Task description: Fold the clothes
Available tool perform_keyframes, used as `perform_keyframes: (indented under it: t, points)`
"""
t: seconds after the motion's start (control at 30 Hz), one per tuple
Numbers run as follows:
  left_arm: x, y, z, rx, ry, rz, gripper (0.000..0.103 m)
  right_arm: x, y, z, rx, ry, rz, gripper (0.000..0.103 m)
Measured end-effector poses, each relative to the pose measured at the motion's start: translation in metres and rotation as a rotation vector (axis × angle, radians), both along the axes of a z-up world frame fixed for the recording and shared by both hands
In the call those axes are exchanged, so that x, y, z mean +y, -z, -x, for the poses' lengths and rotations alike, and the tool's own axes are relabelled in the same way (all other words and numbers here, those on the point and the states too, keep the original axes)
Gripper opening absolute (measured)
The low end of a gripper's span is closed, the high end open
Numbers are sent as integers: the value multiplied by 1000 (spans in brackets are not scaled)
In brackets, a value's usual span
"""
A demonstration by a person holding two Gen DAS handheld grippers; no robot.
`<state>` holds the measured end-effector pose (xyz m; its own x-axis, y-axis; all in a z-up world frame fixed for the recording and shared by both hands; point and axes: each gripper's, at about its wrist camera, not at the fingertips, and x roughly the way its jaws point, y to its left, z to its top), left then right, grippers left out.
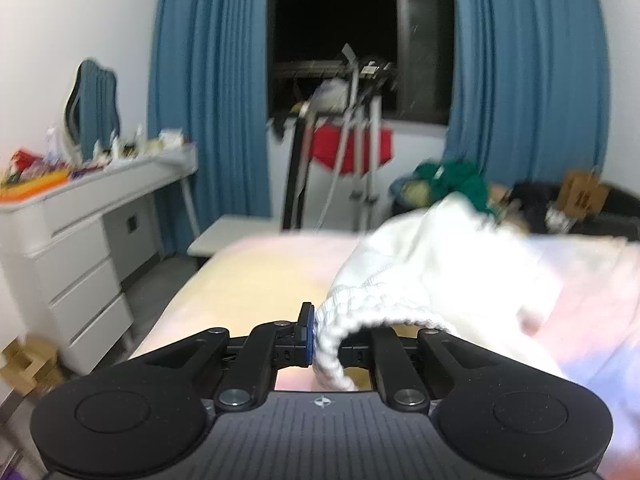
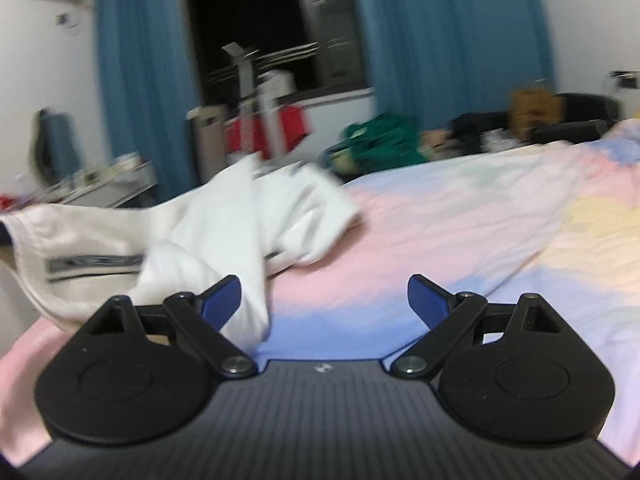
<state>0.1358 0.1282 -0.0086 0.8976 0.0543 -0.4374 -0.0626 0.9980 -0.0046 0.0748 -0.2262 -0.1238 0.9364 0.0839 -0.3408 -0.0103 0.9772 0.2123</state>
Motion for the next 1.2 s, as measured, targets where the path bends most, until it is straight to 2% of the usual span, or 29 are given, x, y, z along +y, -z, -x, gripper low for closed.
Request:
perform_keyframes:
  t: [0.1,0.17,0.5,0.53,0.6,0.67,0.8,0.9,0.93,1.03,1.07,1.1,1.17,1.2]
  points:
    - [33,22,0,46,-48,73,9,20,7,1,33,-93,62,92]
    - [46,25,3,38,-41,102,9,32,9,-1,49,-128,97,92]
    - [58,37,8,63,-32,142,11,90,19,-29,128,-285,276,90]
    - [57,38,8,65,-33,142,11,97,23,-31,132,-306,295,87]
    - [56,39,6,70,-35,144,12,107,29,-41,147,-305,308,76]
    - [58,41,1,85,-38,151,14,109,36,-56,177,-276,269,70]
    - [58,43,0,104,-37,150,18,106,52,-74,170,-218,164,69]
    - [54,42,-3,111,-39,133,19,106,57,-79,123,-196,151,67]
    - [53,41,-4,112,-39,130,19,105,57,-79,115,-192,142,63]
    - [54,40,-5,117,-58,136,24,103,53,-80,122,-206,120,43]
    - [55,40,-5,119,-67,139,25,103,51,-79,125,-211,119,30]
    - [55,40,-5,119,-74,138,28,104,48,-78,118,-206,141,25]
    - [54,39,-4,119,-76,127,30,105,41,-75,105,-195,185,23]
    - [53,39,-3,120,-74,119,31,104,37,-73,97,-194,175,23]
